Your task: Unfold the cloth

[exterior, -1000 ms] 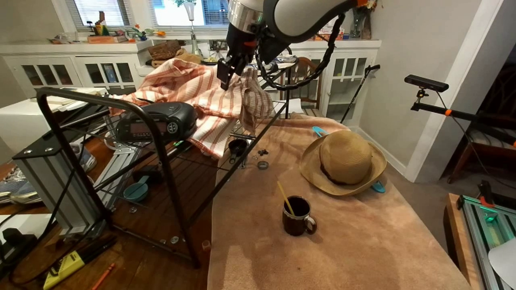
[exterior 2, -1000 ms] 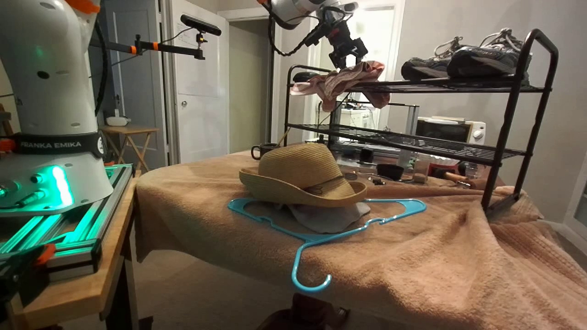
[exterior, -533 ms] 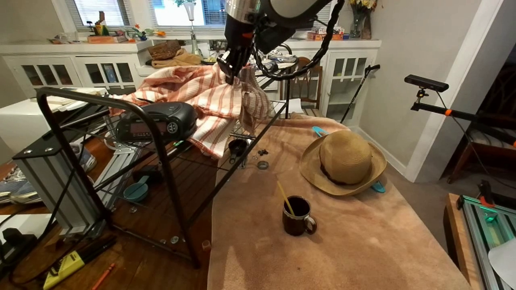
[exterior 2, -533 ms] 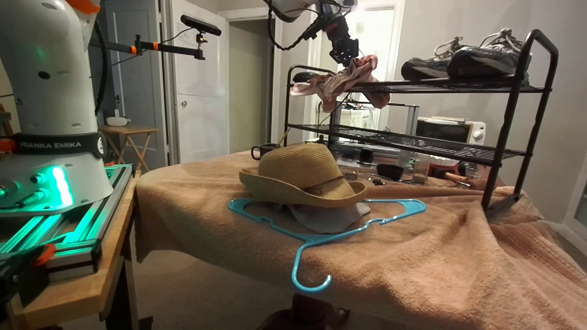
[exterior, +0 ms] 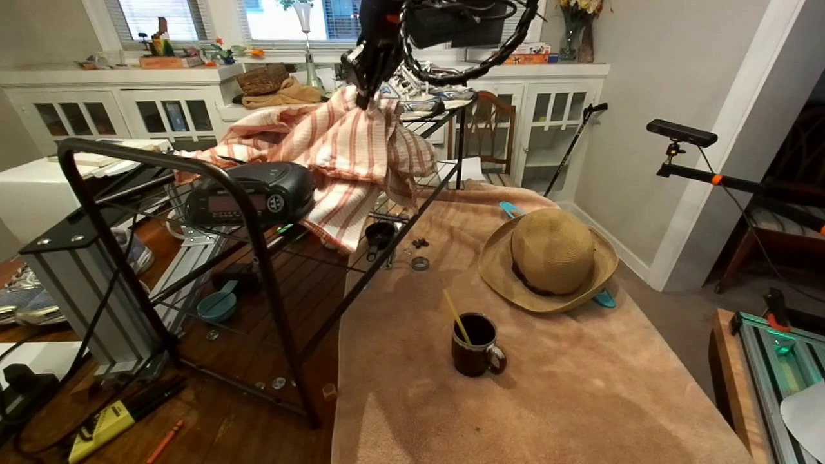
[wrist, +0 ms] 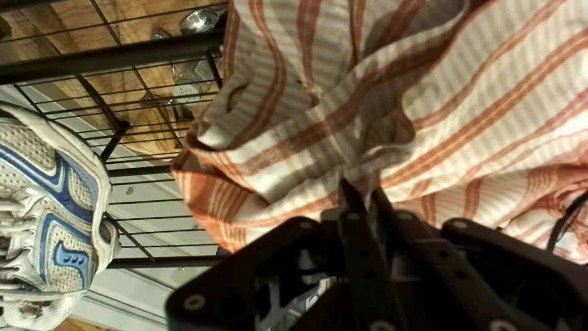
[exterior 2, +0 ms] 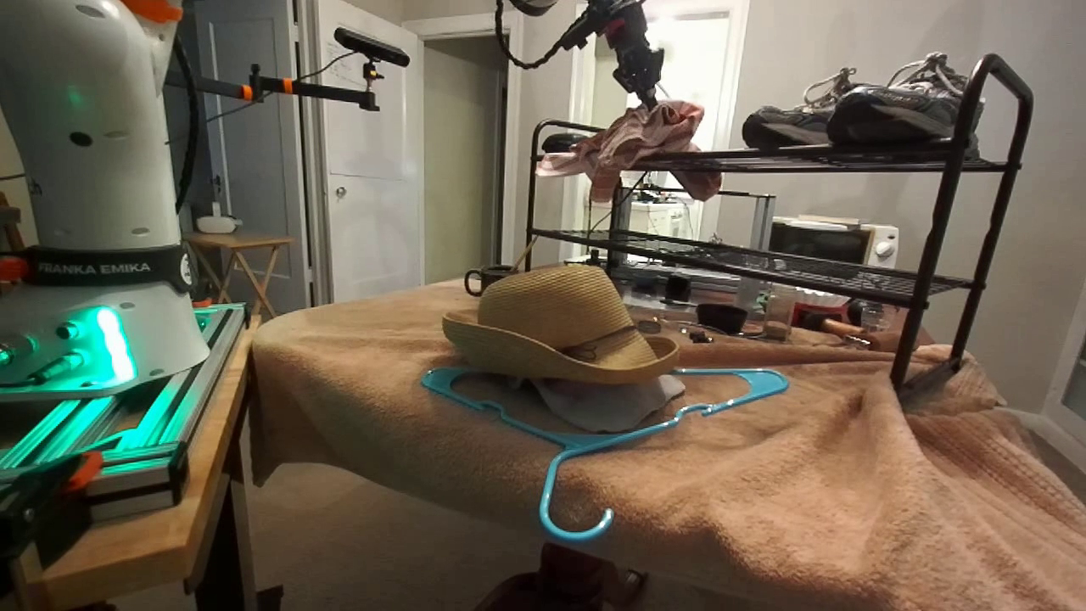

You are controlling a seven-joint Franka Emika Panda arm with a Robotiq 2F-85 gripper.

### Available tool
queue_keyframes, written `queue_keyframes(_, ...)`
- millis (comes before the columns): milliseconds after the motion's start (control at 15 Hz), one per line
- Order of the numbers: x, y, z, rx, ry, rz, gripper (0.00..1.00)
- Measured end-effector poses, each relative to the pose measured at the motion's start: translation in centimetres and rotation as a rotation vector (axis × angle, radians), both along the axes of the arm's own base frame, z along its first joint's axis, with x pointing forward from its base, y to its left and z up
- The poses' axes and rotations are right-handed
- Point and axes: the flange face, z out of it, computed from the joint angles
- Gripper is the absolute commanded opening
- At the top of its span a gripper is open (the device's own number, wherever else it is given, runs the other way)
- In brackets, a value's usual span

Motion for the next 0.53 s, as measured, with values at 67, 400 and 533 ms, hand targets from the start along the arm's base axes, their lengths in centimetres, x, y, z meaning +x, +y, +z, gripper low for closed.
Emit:
queue_keyframes(67, -0.3, -0.1, 1.0, 0.01, -0.015, -0.007, 0.02)
queue_keyframes(400, -2.3, -1.5, 7.8, 0.102, -0.135, -0.063, 0.02)
queue_keyframes(533, -3.3, -2.4, 10.9, 0.163, -0.215, -0.084, 0.02)
